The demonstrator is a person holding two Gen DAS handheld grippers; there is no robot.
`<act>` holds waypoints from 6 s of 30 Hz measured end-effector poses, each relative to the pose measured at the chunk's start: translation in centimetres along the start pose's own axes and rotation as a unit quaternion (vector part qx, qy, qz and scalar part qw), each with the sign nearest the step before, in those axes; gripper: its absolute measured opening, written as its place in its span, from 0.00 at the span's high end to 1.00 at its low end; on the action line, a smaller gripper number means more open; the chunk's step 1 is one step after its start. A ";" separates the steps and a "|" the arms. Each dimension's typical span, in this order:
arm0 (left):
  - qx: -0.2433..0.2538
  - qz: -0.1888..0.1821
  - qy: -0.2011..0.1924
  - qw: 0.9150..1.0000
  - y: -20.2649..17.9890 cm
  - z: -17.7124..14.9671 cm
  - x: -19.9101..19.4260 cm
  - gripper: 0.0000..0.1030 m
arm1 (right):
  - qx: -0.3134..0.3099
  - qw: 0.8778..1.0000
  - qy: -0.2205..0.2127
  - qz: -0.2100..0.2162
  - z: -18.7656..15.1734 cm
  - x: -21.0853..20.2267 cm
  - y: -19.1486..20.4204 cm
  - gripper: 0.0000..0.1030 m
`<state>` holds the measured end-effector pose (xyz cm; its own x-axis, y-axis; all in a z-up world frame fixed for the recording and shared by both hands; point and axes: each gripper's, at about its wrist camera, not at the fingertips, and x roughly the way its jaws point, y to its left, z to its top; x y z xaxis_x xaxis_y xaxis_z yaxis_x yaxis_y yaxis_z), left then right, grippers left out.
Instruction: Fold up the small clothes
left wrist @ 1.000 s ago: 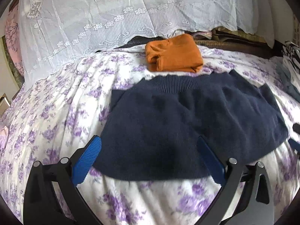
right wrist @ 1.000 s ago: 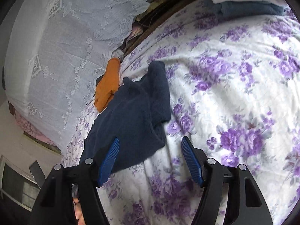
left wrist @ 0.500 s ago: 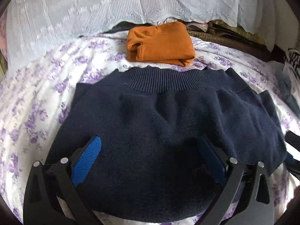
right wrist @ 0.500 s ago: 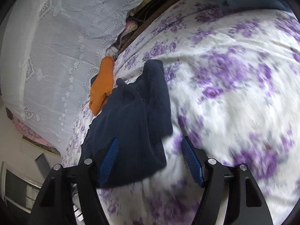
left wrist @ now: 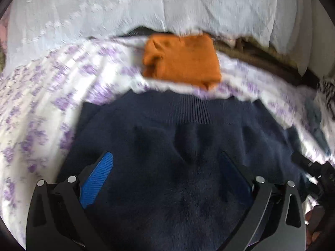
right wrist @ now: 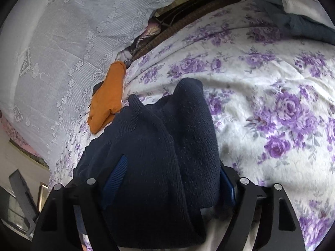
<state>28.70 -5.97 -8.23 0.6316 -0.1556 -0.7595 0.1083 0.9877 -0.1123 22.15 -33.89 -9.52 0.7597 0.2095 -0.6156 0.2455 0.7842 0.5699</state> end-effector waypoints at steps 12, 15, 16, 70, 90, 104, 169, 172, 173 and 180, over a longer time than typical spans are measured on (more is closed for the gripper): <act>0.019 0.018 -0.006 1.000 -0.7 -0.7 0.6 0.04 | -0.003 0.999 -0.019 0.030 -0.3 -0.8 -0.2 0.52; 0.020 0.019 -0.006 1.000 -0.7 -0.7 0.6 0.04 | 0.020 0.999 -0.001 0.031 -0.3 -0.1 -1.0 0.52; 0.020 0.019 -0.006 1.000 -0.7 -0.7 0.6 0.04 | 0.025 0.999 0.003 0.035 -0.4 -0.1 -1.2 0.52; 0.021 -0.068 0.013 0.997 -1.6 3.0 0.8 0.04 | -0.170 0.983 -0.066 0.022 -3.1 -5.4 14.2 0.78; 0.008 -0.087 -0.021 0.996 4.4 3.8 -3.0 0.37 | -0.215 0.976 -0.032 0.026 -4.9 -2.6 22.1 0.78; -0.095 -0.114 -0.065 0.987 12.9 4.8 -5.8 0.58 | -0.221 0.970 -0.009 0.103 -6.1 -1.0 29.4 0.80; -0.042 -0.220 0.083 0.971 15.5 2.4 1.4 0.83 | -0.526 0.850 0.013 -0.022 -19.1 3.3 27.8 0.87; -0.025 -0.194 0.072 0.978 15.0 2.2 0.8 0.78 | -0.521 0.853 0.016 -0.018 -19.2 3.4 27.5 0.87; -0.024 -0.186 0.070 0.980 14.9 2.2 0.6 0.76 | -0.519 0.854 0.019 -0.016 -19.2 3.5 27.3 0.87; -0.024 -0.152 0.015 0.988 14.9 3.0 -4.2 0.78 | -0.513 0.857 0.036 0.027 -19.3 2.5 26.8 0.54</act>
<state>29.96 9.37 -4.77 0.5521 -0.4454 -0.7049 0.2518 0.8950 -0.3682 19.00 -1.13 -6.25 0.7045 0.2690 -0.6568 -0.4769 0.8647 -0.1574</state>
